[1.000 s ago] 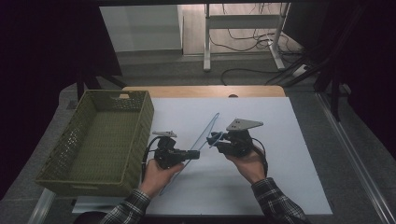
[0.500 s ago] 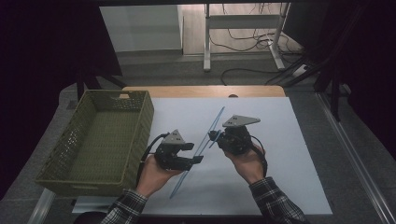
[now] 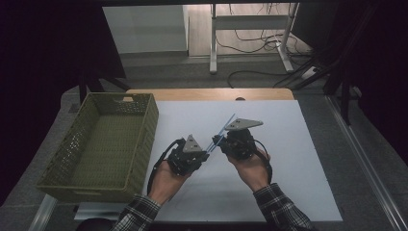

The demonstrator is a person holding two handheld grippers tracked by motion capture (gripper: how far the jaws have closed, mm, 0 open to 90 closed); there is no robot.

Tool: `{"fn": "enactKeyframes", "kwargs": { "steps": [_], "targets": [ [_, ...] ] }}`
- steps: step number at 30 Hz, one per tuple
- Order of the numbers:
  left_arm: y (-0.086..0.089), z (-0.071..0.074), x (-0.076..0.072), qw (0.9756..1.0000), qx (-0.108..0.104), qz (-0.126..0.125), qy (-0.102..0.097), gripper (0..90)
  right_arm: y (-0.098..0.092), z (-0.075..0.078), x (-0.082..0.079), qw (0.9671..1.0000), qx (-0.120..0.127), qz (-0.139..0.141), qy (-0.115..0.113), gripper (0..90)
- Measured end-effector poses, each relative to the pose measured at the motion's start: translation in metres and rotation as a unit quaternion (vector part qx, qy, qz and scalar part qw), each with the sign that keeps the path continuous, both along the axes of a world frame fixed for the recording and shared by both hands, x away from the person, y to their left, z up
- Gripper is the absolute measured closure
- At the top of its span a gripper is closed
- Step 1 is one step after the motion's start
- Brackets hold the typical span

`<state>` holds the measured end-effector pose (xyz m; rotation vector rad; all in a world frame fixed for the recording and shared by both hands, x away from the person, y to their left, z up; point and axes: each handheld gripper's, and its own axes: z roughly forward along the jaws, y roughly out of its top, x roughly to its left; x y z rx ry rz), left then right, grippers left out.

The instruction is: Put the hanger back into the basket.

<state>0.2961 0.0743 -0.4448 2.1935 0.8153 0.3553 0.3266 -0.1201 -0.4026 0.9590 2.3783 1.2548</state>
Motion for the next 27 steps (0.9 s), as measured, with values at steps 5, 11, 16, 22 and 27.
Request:
{"fn": "enactKeyframes", "kwargs": {
  "steps": [5,11,16,22,27],
  "targets": [
    [0.007,0.003,0.003,0.9995,-0.027,0.000,0.015,87.3,0.000,0.002,-0.001,1.0000,0.004,0.001,-0.006,84.7],
    [0.020,0.005,0.009,0.9938,-0.094,-0.010,0.059,87.6,-0.002,0.008,-0.005,0.9991,0.018,0.000,-0.039,68.1],
    [0.032,0.006,0.014,0.9848,-0.147,-0.020,0.089,87.5,-0.008,0.007,-0.009,0.9977,0.040,0.002,-0.055,61.9],
    [0.031,0.004,0.014,0.9742,-0.188,-0.043,0.116,87.5,-0.003,-0.002,-0.007,0.9966,0.053,0.010,-0.062,73.6],
    [0.027,0.003,0.014,0.9780,-0.171,-0.057,0.106,86.3,-0.002,-0.003,-0.009,0.9962,0.061,0.002,-0.062,85.2]
  ]
}}
